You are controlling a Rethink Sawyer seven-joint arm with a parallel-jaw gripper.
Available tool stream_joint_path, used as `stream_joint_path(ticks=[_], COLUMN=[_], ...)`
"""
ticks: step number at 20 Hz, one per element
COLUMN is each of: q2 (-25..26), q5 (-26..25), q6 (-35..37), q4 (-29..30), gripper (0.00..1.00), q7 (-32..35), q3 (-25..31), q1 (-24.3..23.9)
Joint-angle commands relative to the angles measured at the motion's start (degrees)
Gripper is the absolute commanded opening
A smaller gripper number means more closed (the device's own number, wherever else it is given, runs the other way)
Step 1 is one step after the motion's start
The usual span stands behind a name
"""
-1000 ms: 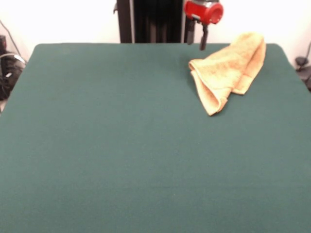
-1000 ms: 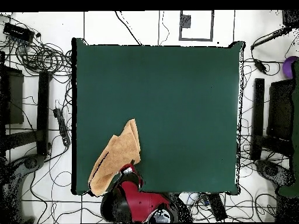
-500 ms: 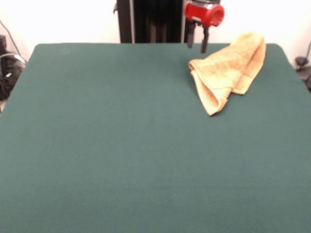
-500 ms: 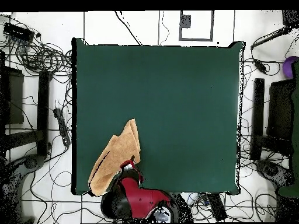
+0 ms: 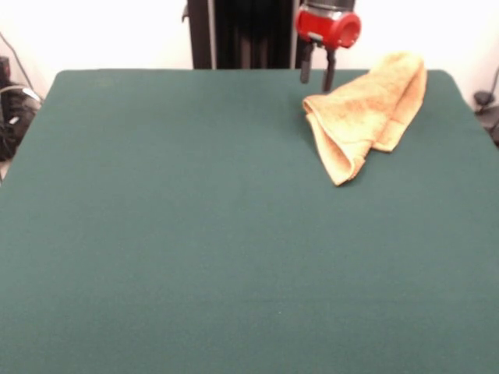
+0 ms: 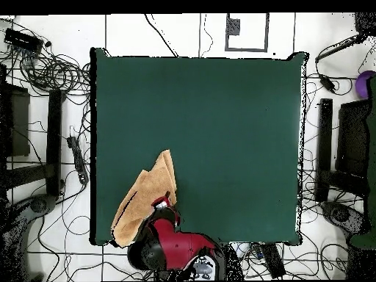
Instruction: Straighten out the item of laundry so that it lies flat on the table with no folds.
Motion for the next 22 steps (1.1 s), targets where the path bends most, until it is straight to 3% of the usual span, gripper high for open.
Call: stream_joint_path(ticks=[1, 10, 16, 17, 22], q2=[6.16, 16.72, 17.39, 17.42, 15.64], q5=[5.03, 11.06, 12.42, 12.78, 10.68], q6=[0.56, -8.10, -8.06, -7.71, -3.77], q4=[-8.73, -12.77, -12.86, -12.96, -12.41], gripper=[1.00, 1.00, 1.00, 0.00, 0.00], q7=[4.53, 8.10, 6.82, 6.16, 4.77], q3=[5.34, 4.67, 4.70, 4.29, 5.49], q1=[0.78, 4.18, 4.56, 4.95, 3.16])
